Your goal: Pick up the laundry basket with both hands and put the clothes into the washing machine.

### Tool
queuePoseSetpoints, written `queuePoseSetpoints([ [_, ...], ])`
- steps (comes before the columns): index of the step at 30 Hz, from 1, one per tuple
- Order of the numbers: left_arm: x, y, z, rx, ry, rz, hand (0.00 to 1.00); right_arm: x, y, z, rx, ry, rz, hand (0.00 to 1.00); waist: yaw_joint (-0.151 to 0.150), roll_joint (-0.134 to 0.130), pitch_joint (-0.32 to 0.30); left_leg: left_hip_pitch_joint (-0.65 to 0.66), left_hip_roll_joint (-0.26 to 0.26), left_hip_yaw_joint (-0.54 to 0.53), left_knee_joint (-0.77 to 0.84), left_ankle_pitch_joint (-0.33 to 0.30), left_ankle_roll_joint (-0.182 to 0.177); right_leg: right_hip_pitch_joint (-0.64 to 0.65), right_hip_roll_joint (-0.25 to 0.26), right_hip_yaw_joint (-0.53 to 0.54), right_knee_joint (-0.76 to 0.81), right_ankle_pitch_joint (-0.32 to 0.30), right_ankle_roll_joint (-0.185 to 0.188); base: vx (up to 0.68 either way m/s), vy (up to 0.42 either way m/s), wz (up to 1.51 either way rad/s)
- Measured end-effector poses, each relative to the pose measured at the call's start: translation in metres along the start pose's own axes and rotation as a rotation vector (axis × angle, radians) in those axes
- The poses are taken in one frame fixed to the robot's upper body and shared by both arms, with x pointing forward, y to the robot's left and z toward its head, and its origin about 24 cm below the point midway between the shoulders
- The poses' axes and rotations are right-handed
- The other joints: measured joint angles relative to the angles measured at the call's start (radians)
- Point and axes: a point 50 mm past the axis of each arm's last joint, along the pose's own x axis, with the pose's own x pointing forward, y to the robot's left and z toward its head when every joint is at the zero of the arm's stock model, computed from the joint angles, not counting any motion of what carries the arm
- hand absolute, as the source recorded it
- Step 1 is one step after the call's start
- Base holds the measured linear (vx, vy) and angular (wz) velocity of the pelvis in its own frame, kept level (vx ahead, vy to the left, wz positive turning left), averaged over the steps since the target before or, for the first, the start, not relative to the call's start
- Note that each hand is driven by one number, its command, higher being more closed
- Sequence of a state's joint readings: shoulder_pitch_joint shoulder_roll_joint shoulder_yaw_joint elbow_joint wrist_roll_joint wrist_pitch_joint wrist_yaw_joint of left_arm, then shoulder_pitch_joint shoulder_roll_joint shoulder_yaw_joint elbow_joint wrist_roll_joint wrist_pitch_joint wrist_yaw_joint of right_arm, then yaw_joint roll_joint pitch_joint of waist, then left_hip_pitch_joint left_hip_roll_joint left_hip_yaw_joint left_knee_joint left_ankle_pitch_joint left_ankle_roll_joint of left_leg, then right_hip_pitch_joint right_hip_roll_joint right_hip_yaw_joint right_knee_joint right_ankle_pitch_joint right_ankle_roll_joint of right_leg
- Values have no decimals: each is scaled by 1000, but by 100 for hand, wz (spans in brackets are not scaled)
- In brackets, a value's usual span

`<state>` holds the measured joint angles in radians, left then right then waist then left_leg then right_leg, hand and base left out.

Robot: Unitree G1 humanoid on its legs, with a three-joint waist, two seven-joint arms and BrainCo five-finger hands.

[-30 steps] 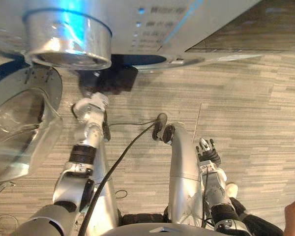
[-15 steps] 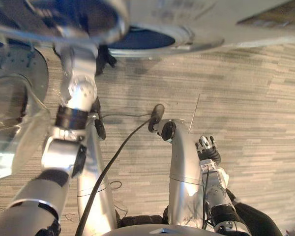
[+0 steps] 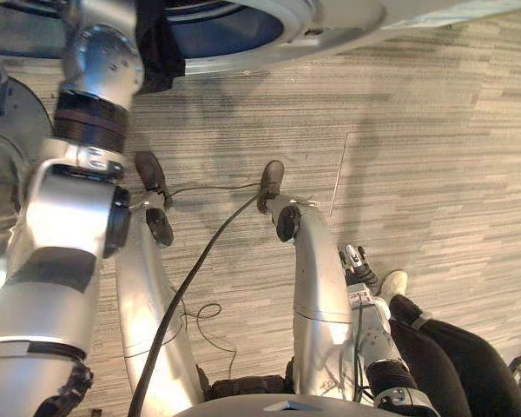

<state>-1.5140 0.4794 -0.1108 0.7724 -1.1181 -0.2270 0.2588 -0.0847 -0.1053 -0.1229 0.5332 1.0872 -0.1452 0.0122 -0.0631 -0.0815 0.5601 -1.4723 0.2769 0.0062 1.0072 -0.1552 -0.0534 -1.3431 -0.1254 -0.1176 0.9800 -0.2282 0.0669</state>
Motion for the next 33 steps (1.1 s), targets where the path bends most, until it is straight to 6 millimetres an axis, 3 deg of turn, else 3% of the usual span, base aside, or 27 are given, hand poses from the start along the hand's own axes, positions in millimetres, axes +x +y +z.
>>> queuePoseSetpoints([
  [5,9,-18,27,-104,-81,31,100,-1,-8,0,43,-21,-58,0,-9,-7,-1,-36,12,-1,-6,5,5,-30,8,-6,-23,22,-7,-27,21,-11],
  [9,11,-22,37,-176,-118,64,100,-3,-20,-3,74,-15,-135,0,-14,-7,-1,-54,20,-5,22,2,6,-41,13,-5,-11,25,-6,-18,18,-9],
  [12,10,-36,48,-247,-155,32,100,-3,-22,-3,91,-15,-145,0,-18,-8,-1,-72,24,-7,58,-12,12,-57,14,2,16,25,0,-9,22,-7],
  [16,3,-72,77,-361,-268,-88,100,-3,-22,-1,91,-19,-142,0,-22,-8,-1,-87,26,-9,88,-26,21,-69,12,8,37,23,3,-8,20,-3],
  [19,-9,-104,110,-463,-386,-192,100,-3,-21,0,95,-24,-140,0,-22,-8,-1,-89,25,-3,91,-28,25,-74,11,15,39,23,4,-13,21,-2],
  [23,-10,-102,114,-465,-422,-152,100,-3,-25,7,114,-56,-154,0,-26,-8,-1,-96,25,-5,93,-29,24,-78,10,13,38,23,4,-6,9,0],
  [26,-12,-107,116,-248,-478,-157,100,-3,-30,10,144,-71,-177,0,-25,-8,-1,-105,18,-7,91,-29,29,-89,7,13,43,16,6,-27,27,5],
  [28,-16,-118,115,287,-599,-209,100,-4,-33,7,148,-62,-182,0,-22,-8,-1,-109,14,-9,91,-27,28,-92,4,11,48,15,8,-25,26,7],
  [29,-18,-124,106,674,-685,-251,100,-5,-37,3,146,-50,-177,0,-15,-8,-1,-109,14,-8,91,-26,28,-92,1,8,48,14,6,-16,28,4],
  [31,-19,-127,94,943,-738,-279,100,-6,-37,0,139,-37,-169,0,-12,-7,-1,-109,14,-7,90,-26,28,-92,-1,7,48,14,6,0,0,0],
  [32,-19,-124,83,1246,-813,-293,0,-6,-37,-5,127,-16,-151,0,-12,-7,-2,-111,14,-8,89,-26,28,-92,-2,5,46,14,5,-12,39,-3],
  [33,-20,-118,67,1467,-841,-329,0,-6,-37,-7,126,-6,-142,0,-12,-7,-2,-112,14,-7,88,-26,28,-92,-4,3,42,14,3,-12,41,-4],
])
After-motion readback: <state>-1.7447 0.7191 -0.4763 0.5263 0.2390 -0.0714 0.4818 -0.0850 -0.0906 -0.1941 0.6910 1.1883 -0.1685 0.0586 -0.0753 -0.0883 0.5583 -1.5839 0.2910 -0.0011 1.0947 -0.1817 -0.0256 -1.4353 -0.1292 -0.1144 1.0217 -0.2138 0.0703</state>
